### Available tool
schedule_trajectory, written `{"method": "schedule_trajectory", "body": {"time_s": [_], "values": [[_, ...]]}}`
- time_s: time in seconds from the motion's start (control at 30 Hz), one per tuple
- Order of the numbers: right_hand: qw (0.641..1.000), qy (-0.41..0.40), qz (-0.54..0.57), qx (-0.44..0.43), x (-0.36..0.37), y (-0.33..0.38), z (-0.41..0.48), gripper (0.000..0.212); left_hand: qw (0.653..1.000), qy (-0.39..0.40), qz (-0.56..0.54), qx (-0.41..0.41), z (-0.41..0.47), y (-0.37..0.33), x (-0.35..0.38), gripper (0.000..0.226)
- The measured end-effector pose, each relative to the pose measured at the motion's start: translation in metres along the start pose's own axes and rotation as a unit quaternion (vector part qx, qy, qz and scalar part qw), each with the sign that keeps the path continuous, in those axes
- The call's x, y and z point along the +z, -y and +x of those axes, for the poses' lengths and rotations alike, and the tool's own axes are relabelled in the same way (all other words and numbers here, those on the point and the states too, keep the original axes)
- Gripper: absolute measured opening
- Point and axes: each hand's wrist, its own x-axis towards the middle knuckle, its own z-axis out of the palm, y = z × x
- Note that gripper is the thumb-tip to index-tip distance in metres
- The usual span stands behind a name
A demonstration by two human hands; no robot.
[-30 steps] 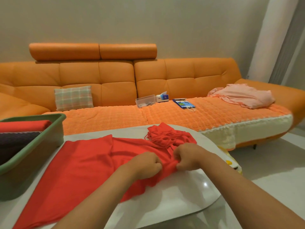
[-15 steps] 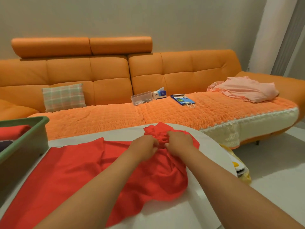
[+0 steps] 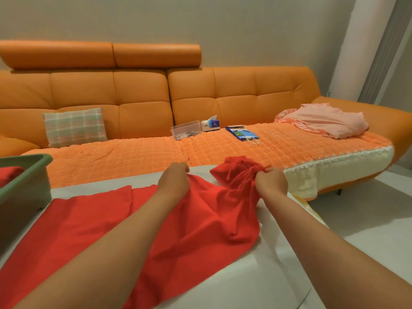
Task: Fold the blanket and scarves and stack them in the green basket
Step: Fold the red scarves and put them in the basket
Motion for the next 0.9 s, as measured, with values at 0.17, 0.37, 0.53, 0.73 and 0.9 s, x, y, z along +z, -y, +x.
{"method": "schedule_trajectory", "body": {"time_s": [0.17, 0.37, 0.53, 0.73, 0.9], "values": [[0.917, -0.007, -0.328, -0.228, -0.002, -0.013, -0.022, 0.078, 0.995, 0.05, 0.027, 0.087, -0.03, -0.013, 0.017, 0.034], [0.807, 0.282, -0.261, -0.449, 0.003, -0.012, -0.07, 0.057, 0.99, -0.031, -0.07, 0.119, -0.069, -0.001, 0.031, 0.028], [0.746, 0.227, -0.486, -0.395, 0.005, -0.027, -0.067, 0.06, 0.993, 0.102, 0.045, 0.047, -0.085, 0.021, 0.021, 0.05], [0.734, 0.063, -0.507, -0.447, 0.024, -0.011, -0.068, 0.064, 0.965, 0.236, 0.11, 0.029, -0.085, 0.043, 0.006, 0.064], [0.764, 0.179, -0.421, -0.455, 0.063, 0.006, -0.065, 0.051, 0.975, 0.165, 0.145, 0.037, -0.057, 0.051, 0.004, 0.059]]}}
